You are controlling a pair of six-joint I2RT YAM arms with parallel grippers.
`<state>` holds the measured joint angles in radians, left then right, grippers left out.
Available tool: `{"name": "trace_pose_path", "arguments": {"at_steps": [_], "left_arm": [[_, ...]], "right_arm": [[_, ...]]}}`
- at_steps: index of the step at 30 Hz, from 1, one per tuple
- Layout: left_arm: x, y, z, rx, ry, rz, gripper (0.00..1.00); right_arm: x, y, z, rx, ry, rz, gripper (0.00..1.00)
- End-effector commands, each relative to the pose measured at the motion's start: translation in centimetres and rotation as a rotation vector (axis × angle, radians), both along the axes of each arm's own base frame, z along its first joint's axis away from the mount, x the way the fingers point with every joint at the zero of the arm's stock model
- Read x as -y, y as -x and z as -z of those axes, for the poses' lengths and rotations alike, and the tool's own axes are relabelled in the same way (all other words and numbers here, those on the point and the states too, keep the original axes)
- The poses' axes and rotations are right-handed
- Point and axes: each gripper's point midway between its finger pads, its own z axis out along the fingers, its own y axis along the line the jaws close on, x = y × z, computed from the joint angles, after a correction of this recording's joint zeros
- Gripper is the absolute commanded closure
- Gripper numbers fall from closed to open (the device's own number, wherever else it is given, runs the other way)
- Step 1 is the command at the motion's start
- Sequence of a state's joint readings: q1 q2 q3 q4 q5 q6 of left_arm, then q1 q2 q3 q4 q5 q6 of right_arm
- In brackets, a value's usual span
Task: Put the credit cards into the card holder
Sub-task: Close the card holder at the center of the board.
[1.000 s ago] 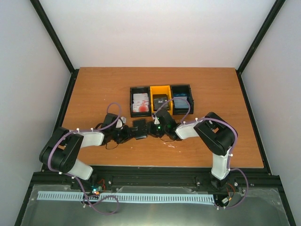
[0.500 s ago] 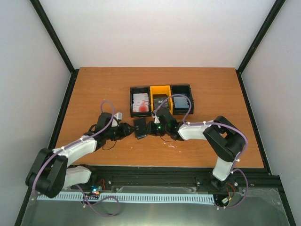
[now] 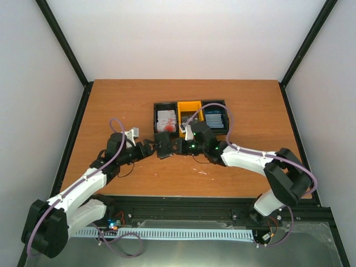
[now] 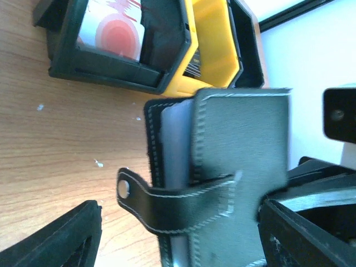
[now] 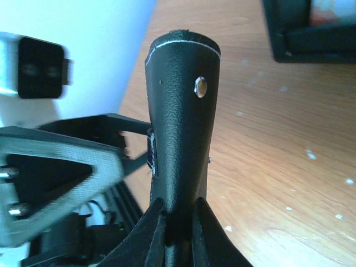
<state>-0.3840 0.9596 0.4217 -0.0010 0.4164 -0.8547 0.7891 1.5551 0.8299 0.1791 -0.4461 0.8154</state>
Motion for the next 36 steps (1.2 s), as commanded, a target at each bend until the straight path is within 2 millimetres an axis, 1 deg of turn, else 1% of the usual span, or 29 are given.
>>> {"name": "trace_pose_path", "arguments": {"at_steps": [1, 3, 5, 6, 8, 10, 12, 16, 18, 20, 23, 25, 26, 27, 28, 30, 31, 32, 33, 34, 36], "left_arm": [[1.2, -0.3, -3.8, 0.072, 0.072, 0.062, 0.20], [1.6, -0.3, -5.9, 0.138, 0.096, 0.097, 0.17], [2.1, 0.0, -8.6, 0.229, 0.126, 0.141, 0.15], [2.3, 0.2, -9.6, 0.261, 0.142, 0.160, 0.15], [2.4, 0.4, -10.8, 0.287, 0.165, 0.176, 0.15], [2.3, 0.6, -11.0, 0.289, 0.179, 0.169, 0.18], [2.1, 0.9, -10.8, 0.289, 0.193, 0.160, 0.25], [1.7, 1.2, -11.2, 0.305, 0.208, 0.149, 0.46], [1.5, 1.3, -11.6, 0.320, 0.208, 0.143, 0.53], [1.3, 1.4, -11.9, 0.331, 0.198, 0.135, 0.59], [1.2, 1.4, -11.7, 0.333, 0.179, 0.134, 0.65], [1.2, 1.4, -11.4, 0.326, 0.170, 0.140, 0.71], [1.3, 1.4, -11.1, 0.320, 0.164, 0.141, 0.75], [1.3, 1.3, -10.9, 0.312, 0.161, 0.142, 0.79], [1.4, 1.1, -10.6, 0.295, 0.154, 0.145, 0.81], [1.5, 0.5, -10.0, 0.249, 0.138, 0.137, 0.84], [1.4, 0.0, -9.4, 0.211, 0.120, 0.115, 0.84], [1.0, -0.4, -8.2, 0.144, 0.088, 0.081, 0.84], [0.6, -1.0, -7.2, 0.091, 0.059, 0.047, 0.84], [0.1, -1.3, -5.7, 0.017, 0.018, 0.009, 0.83], [-0.5, -1.8, -4.0, -0.081, -0.035, -0.038, 0.82]], "right_arm": [[-0.8, 0.8, -5.9, 0.053, -0.177, -0.077, 0.94], [-1.1, 1.8, -7.2, 0.043, -0.228, -0.142, 0.93], [-1.1, 2.6, -7.9, 0.022, -0.256, -0.198, 0.93], [-1.1, 3.0, -8.3, 0.018, -0.272, -0.223, 0.93], [-1.1, 3.7, -9.0, 0.014, -0.298, -0.264, 0.93], [-1.0, 4.2, -9.6, 0.017, -0.316, -0.290, 0.93], [-0.9, 4.6, -10.1, 0.025, -0.341, -0.311, 0.94], [-0.6, 5.1, -10.6, 0.034, -0.392, -0.350, 0.93], [-0.3, 5.3, -10.5, 0.034, -0.410, -0.370, 0.93], [-0.1, 5.4, -10.3, 0.033, -0.413, -0.387, 0.93], [0.0, 5.4, -9.6, 0.033, -0.390, -0.398, 0.92], [0.0, 4.9, -9.1, 0.041, -0.346, -0.385, 0.85], [0.0, 4.7, -8.7, 0.051, -0.317, -0.375, 0.78], [0.1, 4.4, -8.4, 0.060, -0.289, -0.361, 0.65], [0.3, 4.0, -8.0, 0.073, -0.259, -0.340, 0.54], [0.7, 3.2, -6.9, 0.112, -0.175, -0.299, 0.43], [0.9, 2.6, -6.4, 0.133, -0.127, -0.273, 0.40], [1.3, 2.1, -5.7, 0.152, -0.070, -0.251, 0.37], [1.7, 1.5, -4.9, 0.175, -0.004, -0.216, 0.35], [2.2, 1.1, -4.5, 0.205, 0.055, -0.187, 0.34], [3.0, 0.3, -3.8, 0.279, 0.182, -0.115, 0.33]]}}
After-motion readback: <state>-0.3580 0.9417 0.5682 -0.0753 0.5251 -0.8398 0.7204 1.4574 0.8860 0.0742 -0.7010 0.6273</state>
